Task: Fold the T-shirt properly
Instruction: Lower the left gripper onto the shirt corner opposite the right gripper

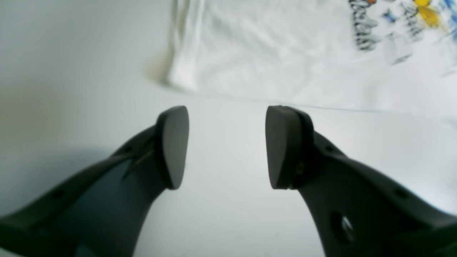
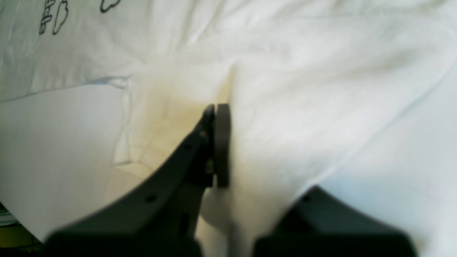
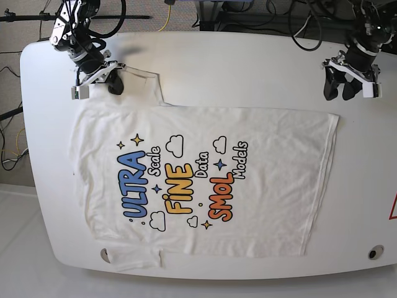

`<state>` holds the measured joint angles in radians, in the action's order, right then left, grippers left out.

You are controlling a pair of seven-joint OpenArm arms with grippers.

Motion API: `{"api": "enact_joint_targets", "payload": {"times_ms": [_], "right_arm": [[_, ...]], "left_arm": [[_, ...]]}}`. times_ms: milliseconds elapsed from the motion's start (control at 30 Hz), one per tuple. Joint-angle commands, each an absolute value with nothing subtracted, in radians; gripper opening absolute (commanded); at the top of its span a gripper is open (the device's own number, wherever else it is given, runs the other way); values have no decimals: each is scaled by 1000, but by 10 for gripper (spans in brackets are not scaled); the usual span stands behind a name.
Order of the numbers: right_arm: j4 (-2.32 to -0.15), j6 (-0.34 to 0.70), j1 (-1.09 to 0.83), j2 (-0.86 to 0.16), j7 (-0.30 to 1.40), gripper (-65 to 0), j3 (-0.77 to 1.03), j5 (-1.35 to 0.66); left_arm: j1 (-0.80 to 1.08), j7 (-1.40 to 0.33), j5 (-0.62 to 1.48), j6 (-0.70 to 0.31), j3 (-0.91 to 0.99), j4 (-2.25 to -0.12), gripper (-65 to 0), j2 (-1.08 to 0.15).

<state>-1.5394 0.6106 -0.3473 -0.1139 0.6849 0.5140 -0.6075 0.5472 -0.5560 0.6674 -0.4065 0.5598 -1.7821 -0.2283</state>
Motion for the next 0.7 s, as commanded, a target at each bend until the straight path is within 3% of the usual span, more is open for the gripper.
{"api": "enact_joint_targets", "payload": {"times_ms": [0, 200, 667], "right_arm": [[-1548, 602, -357, -120, 728, -650, 520, -574], [-1542, 604, -359, -123, 732, -650, 525, -570], [-1547, 605, -359, -120, 723, -650, 518, -581]], "left_arm": [[534, -578, 737, -412, 583, -1760, -329, -247], [492, -653, 829, -401, 607, -1679, -327, -255], [414, -699, 830, -410, 584, -1556, -327, -260]]}}
